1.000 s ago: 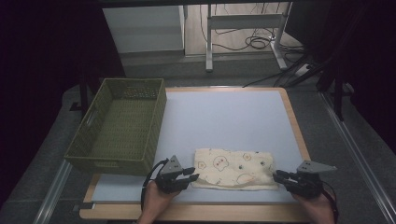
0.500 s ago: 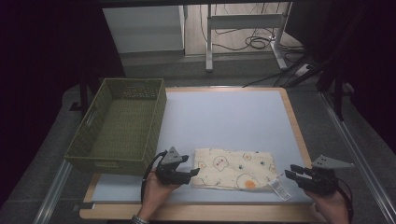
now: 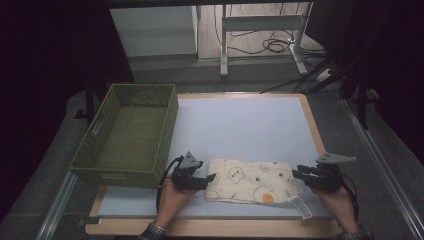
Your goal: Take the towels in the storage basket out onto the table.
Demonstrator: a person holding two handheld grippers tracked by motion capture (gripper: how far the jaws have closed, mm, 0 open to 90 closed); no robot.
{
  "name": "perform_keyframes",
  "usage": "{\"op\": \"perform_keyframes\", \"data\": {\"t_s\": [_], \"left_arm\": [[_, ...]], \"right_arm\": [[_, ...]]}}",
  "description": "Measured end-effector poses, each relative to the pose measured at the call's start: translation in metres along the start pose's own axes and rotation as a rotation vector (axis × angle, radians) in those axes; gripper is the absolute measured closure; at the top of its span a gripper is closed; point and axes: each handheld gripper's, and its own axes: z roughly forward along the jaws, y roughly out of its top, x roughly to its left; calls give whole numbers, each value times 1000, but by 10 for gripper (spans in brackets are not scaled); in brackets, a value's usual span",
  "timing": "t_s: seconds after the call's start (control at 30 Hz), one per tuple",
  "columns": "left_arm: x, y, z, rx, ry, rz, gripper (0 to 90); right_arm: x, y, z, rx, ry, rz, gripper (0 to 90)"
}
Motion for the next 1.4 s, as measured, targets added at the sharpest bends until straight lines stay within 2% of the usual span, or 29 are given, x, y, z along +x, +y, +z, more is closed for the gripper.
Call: {"op": "perform_keyframes", "data": {"t_s": [0.1, 0.17, 0.2, 0.27, 0.33, 0.47, 0.57, 0.67, 0.73, 0.83, 1.0, 1.1, 1.17, 1.23, 1.27, 1.4], "left_arm": [[1, -2, 5, 28, 29, 9, 289], [0, -2, 7, 51, 47, 14, 275], [-2, -2, 8, 57, 60, 27, 266], [-4, -1, 10, 80, 81, 49, 261], [-6, -1, 11, 85, 89, 59, 247], [-4, -1, 11, 86, 84, 43, 234], [-4, -1, 11, 85, 89, 44, 232], [-4, -1, 11, 86, 86, 37, 229], [-3, -1, 11, 86, 85, 34, 229], [-4, -1, 11, 81, 91, 40, 230], [-4, -1, 11, 83, 89, 38, 230], [-4, -1, 11, 81, 92, 42, 230], [-4, -1, 11, 81, 94, 42, 230], [-5, -1, 11, 80, 95, 44, 230], [-5, -2, 11, 80, 96, 44, 230], [-4, -1, 11, 81, 93, 41, 230]], "right_arm": [[3, 4, 16, 39, -9, -31, 683], [6, 4, 25, 82, -35, -63, 757], [7, 3, 27, 96, -46, -76, 834], [10, 2, 29, 101, -57, -96, 873], [12, 4, 25, 101, -62, -101, 880], [12, 14, 15, 54, -64, -105, 880], [9, 23, 14, 36, -64, -99, 878], [4, 25, 22, 58, -66, -98, 872], [-3, 22, 31, 93, -52, -70, 865], [-9, 18, 35, 97, -40, -22, 753], [-4, 14, 15, 53, -32, -20, 707], [2, 8, 8, 68, -25, -27, 693], [3, 0, 11, 94, -11, -29, 700], [5, -7, 16, 132, -16, -34, 812], [5, -9, 16, 115, -9, -33, 867], [10, -4, 6, 82, -26, -53, 880]]}}
